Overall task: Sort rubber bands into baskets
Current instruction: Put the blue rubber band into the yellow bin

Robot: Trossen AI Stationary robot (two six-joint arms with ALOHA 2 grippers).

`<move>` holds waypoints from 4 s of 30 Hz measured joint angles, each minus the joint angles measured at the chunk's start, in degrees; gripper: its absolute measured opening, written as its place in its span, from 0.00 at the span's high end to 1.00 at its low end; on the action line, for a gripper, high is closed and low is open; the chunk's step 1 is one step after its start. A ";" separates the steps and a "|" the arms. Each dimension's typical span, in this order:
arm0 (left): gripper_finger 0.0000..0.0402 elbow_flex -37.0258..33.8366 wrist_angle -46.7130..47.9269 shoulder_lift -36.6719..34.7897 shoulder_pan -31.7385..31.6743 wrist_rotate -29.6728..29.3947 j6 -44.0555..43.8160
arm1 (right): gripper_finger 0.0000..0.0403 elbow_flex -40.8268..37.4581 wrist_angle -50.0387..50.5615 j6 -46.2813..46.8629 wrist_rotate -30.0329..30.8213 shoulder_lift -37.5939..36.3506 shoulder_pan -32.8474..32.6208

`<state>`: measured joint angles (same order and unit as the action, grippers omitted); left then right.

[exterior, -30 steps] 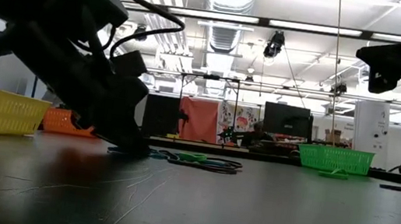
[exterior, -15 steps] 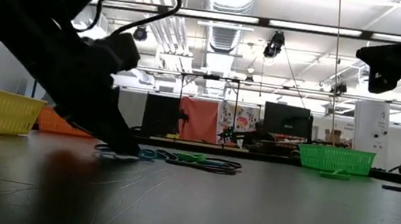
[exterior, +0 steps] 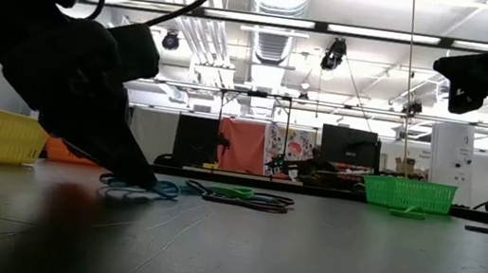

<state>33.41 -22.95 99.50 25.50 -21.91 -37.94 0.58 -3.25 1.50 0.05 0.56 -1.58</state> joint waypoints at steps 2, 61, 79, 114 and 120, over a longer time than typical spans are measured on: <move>1.00 0.02 0.56 -0.19 0.01 1.42 -0.13 | 0.98 0.00 0.00 0.00 -0.01 0.00 0.00; 0.80 -3.90 29.66 -16.30 -20.75 -10.27 -13.19 | 0.98 0.00 0.00 0.00 0.00 0.02 -0.02; 0.68 3.49 35.05 -16.30 -13.32 0.46 -3.09 | 0.98 0.00 0.00 0.00 0.00 0.02 0.00; 0.99 6.10 32.01 -5.13 -12.60 -0.66 -3.97 | 0.98 0.00 0.00 0.00 0.00 0.02 -0.01; 1.00 9.60 35.07 -5.54 -11.52 0.27 -1.13 | 0.98 0.00 0.00 0.00 0.00 0.02 -0.02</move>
<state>43.00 12.12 93.96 13.98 -21.64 -39.07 0.58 -3.25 1.50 0.05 0.58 -1.61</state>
